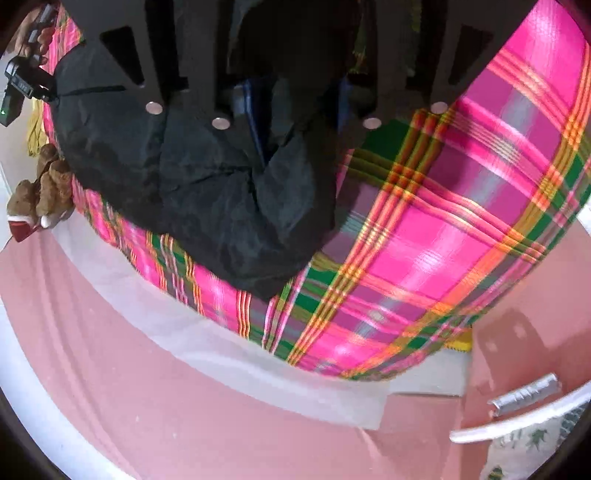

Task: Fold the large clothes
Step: 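Lower the folded jacket onto the bedspread with both tools, then open both tools and pull them back from the folded jacket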

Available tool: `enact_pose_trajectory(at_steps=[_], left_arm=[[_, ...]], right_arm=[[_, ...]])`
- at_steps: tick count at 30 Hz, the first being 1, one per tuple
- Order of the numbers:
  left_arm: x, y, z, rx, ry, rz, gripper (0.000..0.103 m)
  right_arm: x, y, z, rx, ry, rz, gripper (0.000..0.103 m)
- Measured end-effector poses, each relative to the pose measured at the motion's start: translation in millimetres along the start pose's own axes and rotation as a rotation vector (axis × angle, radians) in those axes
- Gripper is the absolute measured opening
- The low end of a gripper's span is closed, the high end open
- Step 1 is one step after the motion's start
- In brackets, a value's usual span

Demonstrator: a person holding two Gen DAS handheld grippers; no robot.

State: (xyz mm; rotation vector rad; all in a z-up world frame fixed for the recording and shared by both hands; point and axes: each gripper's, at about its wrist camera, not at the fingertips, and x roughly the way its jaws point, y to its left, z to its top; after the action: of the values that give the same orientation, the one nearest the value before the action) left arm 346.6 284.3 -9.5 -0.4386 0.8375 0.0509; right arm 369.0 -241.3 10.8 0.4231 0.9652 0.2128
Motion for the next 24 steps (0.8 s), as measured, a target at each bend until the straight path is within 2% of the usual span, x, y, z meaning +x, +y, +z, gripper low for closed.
enact_pose_trajectory(at_steps=[3, 6, 9, 13, 16, 19, 24], left_arm=[[-23, -4, 5, 0.01, -0.076, 0.038, 0.04], [-37, -14, 12, 0.021, -0.138, 0.03, 0.046], [-17, -30, 11, 0.088, -0.101, 0.022, 0.046], [32, -27, 2, 0.097, 0.019, 0.073, 0.046], [34, -24, -2, 0.086, -0.001, 0.067, 0.047], [20, -31, -4, 0.112, -0.016, 0.094, 0.047], [-35, -54, -26, 0.157, -0.076, 0.097, 0.048]], right_arm=[[-22, 16, 3, -0.062, -0.101, -0.035, 0.06], [-11, 37, 4, -0.148, -0.097, -0.065, 0.06], [20, 41, 3, -0.177, -0.029, -0.093, 0.06], [48, 35, 1, -0.2, 0.022, -0.14, 0.06], [38, 31, 0, -0.205, 0.003, -0.138, 0.06], [16, 35, -10, -0.217, -0.029, -0.145, 0.06], [-30, 48, -34, -0.236, -0.09, -0.122, 0.06]])
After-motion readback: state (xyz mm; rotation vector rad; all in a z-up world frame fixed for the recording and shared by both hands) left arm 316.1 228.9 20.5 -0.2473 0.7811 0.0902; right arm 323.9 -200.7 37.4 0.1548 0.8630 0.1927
